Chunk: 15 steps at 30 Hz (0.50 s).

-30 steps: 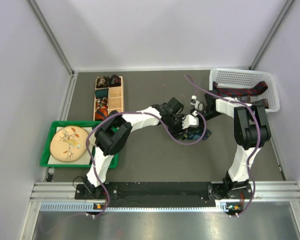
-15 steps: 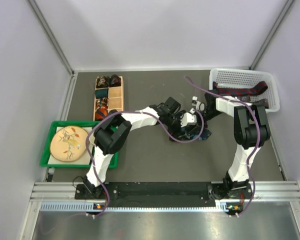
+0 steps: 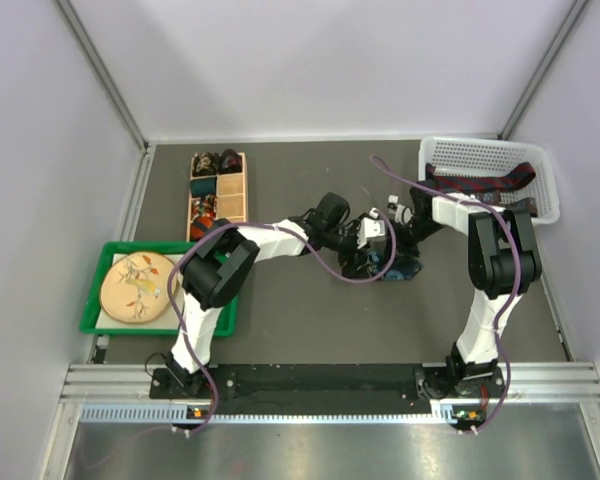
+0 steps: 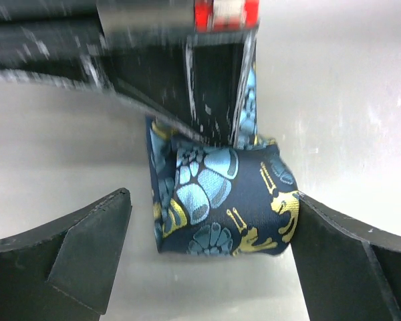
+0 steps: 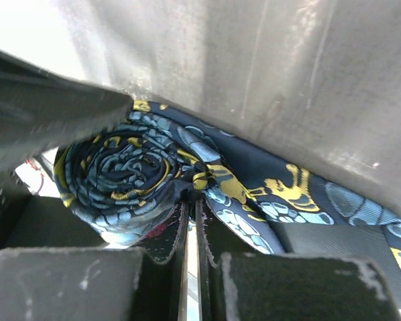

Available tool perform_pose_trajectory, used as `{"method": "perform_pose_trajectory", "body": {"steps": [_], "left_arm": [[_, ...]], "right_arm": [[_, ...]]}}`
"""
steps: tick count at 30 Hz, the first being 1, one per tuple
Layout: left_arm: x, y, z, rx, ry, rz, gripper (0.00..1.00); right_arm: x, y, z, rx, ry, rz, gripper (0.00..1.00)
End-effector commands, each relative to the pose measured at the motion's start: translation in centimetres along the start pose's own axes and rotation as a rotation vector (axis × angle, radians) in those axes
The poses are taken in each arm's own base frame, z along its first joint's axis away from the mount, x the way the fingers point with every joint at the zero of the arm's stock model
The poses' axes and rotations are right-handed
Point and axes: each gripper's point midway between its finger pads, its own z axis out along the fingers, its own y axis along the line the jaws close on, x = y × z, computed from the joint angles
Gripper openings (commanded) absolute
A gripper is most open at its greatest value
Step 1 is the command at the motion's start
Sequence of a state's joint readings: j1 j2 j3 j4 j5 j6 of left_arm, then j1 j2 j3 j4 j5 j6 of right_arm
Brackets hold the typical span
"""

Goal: Roll the ties
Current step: Roll the tie at the center of the board.

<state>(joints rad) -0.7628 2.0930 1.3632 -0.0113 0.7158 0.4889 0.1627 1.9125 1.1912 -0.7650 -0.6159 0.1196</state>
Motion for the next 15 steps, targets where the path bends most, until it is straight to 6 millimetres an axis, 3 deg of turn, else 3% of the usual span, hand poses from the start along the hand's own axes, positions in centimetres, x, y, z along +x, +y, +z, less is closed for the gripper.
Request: {"method": "perform_pose_trajectory", "body": {"steps": [1,9,12,13,15], "left_arm": [[-2.6,0.4,1.3,0.020,-0.119,0.056,0.98],[-1.2,0.7,2.5,0.023,-0.071,0.030,0.77],[-0.6,1.2,2.9,-0.005,-0.015,0.008,0.62],[-0.6,1.4,2.9,-0.015,-0.003,0.013,0.52],[0.8,0.5,2.3,0.004,0.062,-0.021,0.42]], "right_arm": [[-2.6,-2.4,0.9,0.115,-0.088,-0.051,0.00],[-2.4,-2.3,1.2,0.101,-0.082,-0.049,0.00],[-2.3,-1.6,1.3,0.068,-0.074,-0.056,0.00],[-2.3,-1.3,1.1,0.062,-0.073,-0.062,0.00],[-2.2,-0.6,0.7,0.038,-0.065,-0.062,0.00]]}}
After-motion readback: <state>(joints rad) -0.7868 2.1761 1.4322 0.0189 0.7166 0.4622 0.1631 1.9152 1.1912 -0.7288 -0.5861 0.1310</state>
